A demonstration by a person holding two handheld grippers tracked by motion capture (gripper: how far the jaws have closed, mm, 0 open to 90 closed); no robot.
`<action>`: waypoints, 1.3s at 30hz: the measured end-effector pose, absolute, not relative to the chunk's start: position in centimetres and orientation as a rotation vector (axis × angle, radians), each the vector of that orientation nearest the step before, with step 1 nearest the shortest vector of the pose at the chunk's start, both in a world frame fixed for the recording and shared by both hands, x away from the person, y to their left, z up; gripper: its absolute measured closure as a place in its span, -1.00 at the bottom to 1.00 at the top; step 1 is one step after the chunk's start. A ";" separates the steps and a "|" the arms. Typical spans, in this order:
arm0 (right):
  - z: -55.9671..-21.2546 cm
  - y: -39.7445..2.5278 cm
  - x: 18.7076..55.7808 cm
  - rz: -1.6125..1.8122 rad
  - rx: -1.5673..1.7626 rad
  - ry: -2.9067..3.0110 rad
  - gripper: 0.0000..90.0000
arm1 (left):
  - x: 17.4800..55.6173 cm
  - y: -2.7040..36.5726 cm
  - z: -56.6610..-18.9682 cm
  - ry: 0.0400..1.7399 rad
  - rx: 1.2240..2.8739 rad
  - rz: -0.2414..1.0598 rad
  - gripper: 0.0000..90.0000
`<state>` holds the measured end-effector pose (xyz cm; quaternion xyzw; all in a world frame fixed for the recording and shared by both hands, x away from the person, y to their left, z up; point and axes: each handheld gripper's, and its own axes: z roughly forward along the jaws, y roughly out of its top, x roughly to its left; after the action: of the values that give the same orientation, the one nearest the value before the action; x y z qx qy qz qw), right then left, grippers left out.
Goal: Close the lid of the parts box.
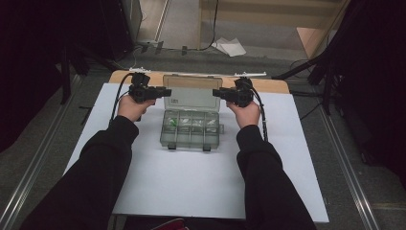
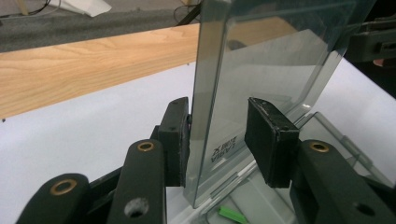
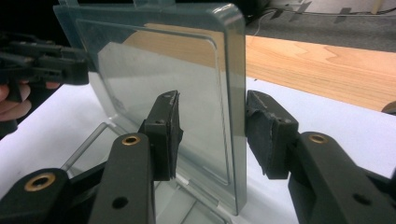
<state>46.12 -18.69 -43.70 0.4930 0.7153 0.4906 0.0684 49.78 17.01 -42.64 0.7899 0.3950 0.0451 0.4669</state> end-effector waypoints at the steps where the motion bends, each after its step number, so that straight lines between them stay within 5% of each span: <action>1: -43.6 -18.7 46.0 1.468 1.475 2.164 0.28 | 49.7 17.0 -42.5 0.961 1.944 0.113 0.31; 16: -42.9 -19.0 44.7 1.474 1.402 2.224 0.44 | 48.6 17.6 -42.4 0.897 1.973 0.066 0.32; 30: -42.8 -18.8 43.5 1.498 1.333 2.248 0.28 | 47.7 17.9 -42.2 0.858 1.981 0.065 0.30; 39: -42.7 -18.8 42.7 1.488 1.302 2.277 0.25 | 46.7 18.2 -41.6 0.831 2.034 0.043 -0.01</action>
<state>42.65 -18.76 -42.72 0.4310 0.7535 0.4925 0.0630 46.68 18.18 -41.58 0.8244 0.3369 0.0174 0.4545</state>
